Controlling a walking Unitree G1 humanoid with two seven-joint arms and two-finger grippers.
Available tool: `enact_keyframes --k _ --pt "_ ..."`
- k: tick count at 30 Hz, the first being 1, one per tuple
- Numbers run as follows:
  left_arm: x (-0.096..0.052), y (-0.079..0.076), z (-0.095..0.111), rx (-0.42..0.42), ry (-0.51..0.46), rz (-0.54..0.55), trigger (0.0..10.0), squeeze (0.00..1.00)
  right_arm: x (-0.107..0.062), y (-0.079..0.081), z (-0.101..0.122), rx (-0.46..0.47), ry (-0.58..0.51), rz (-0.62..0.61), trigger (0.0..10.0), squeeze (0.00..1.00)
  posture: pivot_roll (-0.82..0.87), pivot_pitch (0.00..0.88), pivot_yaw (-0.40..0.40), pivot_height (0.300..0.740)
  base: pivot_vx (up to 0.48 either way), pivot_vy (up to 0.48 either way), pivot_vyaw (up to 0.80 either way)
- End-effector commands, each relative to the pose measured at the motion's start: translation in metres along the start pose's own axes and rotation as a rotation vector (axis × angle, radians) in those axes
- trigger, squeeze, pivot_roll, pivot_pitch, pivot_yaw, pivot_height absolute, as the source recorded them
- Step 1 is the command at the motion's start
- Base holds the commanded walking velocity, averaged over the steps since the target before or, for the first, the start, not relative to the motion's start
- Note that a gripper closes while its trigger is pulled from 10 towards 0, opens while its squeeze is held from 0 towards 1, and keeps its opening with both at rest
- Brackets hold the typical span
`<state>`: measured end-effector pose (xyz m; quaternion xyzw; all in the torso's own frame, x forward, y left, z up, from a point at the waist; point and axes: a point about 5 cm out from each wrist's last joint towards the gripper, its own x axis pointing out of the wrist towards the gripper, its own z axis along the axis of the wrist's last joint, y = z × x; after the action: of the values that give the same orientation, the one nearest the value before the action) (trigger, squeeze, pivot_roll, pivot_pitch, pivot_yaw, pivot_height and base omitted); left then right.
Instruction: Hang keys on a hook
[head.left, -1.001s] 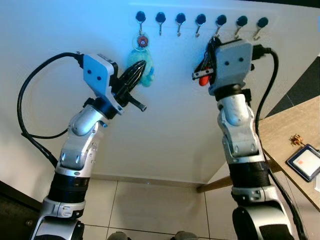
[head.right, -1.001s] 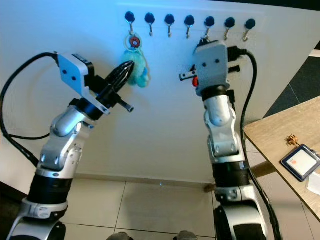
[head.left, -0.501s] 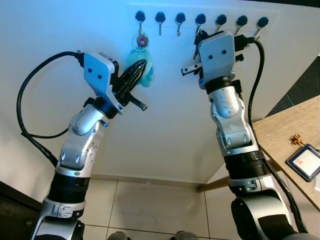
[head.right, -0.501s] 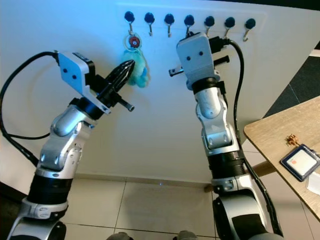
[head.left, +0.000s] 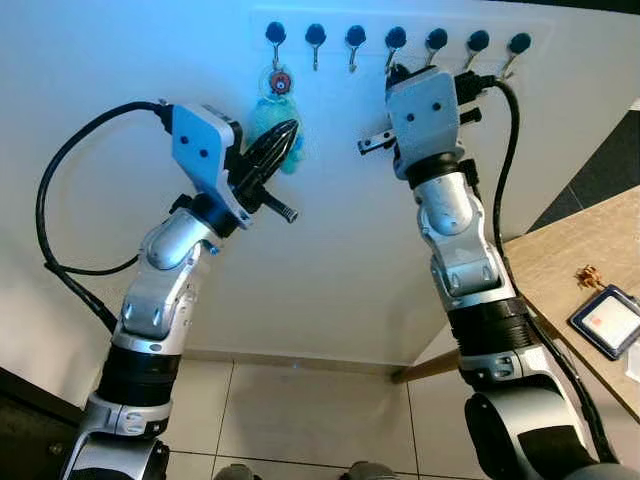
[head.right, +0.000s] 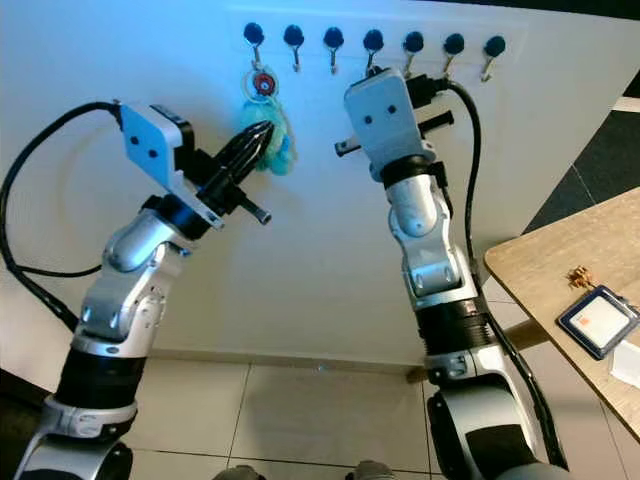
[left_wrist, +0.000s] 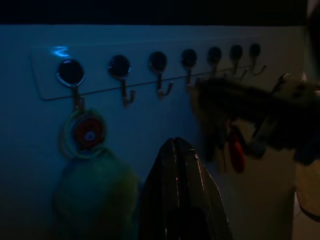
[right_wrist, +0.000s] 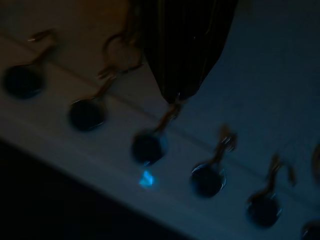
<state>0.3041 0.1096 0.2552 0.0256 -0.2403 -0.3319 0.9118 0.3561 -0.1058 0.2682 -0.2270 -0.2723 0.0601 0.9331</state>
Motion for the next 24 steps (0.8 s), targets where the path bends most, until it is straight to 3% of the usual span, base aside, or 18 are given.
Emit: enact_keyframes --k 1,6,14,24 --pt "0.004 -0.006 0.004 -0.005 -0.020 -0.024 10.0 0.00 0.002 0.005 -0.002 -0.021 0.017 0.045 10.0 0.00 0.04 0.083 -0.032 0.740 0.000 0.000 0.00" --pt "0.007 -0.005 0.007 -0.004 -0.032 -0.026 10.0 0.00 0.003 0.006 -0.004 -0.050 0.027 0.079 10.0 0.00 0.04 0.082 -0.031 0.740 0.000 0.000 0.00" --pt "0.008 -0.006 0.012 -0.010 -0.057 -0.042 10.0 0.00 0.005 -0.006 0.009 -0.038 -0.061 -0.006 10.0 0.00 0.04 0.081 -0.033 0.740 0.000 0.000 0.00" --pt "0.008 -0.009 0.012 -0.018 -0.060 -0.062 10.0 0.00 0.001 -0.008 0.020 0.006 -0.135 -0.033 10.0 0.00 0.04 0.072 -0.030 0.740 0.000 0.000 0.00"
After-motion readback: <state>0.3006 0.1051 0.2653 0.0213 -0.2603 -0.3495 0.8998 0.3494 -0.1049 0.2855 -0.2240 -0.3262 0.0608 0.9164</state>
